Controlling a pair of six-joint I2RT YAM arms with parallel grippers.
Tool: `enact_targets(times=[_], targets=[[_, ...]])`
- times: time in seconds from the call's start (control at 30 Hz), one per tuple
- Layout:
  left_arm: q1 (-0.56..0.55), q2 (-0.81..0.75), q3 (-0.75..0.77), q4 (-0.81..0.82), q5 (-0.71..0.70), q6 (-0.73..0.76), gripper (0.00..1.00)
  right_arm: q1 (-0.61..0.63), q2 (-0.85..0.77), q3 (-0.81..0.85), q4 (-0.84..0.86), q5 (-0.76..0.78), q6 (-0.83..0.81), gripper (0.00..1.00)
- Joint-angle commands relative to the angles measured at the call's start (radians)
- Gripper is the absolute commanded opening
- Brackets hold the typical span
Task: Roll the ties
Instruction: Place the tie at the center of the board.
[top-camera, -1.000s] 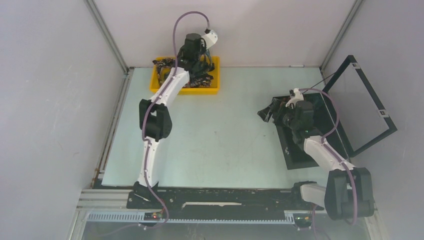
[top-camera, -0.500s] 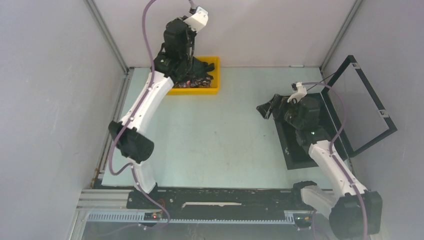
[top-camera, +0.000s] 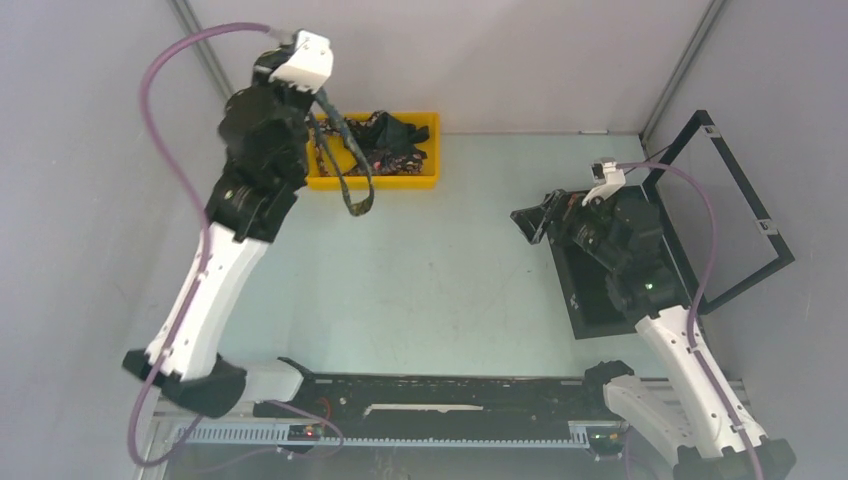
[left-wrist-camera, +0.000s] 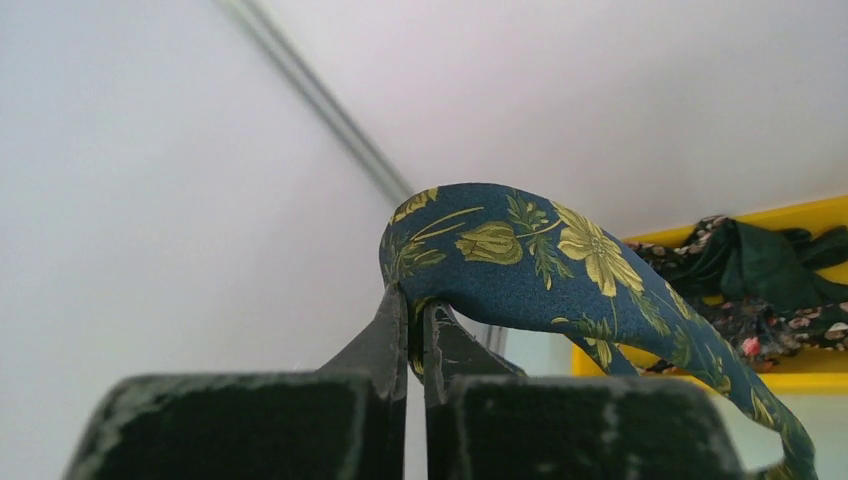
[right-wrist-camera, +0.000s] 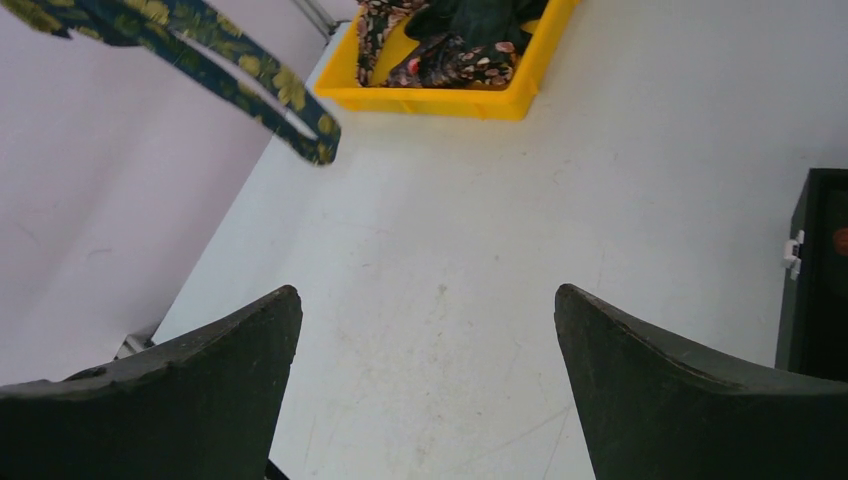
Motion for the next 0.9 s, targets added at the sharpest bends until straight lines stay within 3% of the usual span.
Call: enact_targets(times=[0.0,0.3,0.43,0.7,0.87], targets=[[-0.002,-0.206,-0.094,0.012,-0.063,0.037,0.0,0.041,-0.041,0.079,-0.04,0.009,-0.022,1.0],[-0.003,-0.54,-0.24,-0.113,-0.107,0.036,0.0,0.122,-0.074,0.101,-0.056,0.042,0.01,1.0],[-0.003,-0.626,-0.308,-0.203,-0.041,-0.026,0.0,0.154,-0.069,0.101,-0.084,0.074,0.011,1.0],[-0.035,-0.645,-0.551,-0.363,0.093,-0.423,0.0,0.178,-0.069,0.049,-0.158,0.119,-0.002,1.0],[-0.232,-0.555,-0.847,-0.249,-0.002,-0.714,0.0,0.181,-0.08,-0.05,-0.134,0.127,-0.006,1.0]])
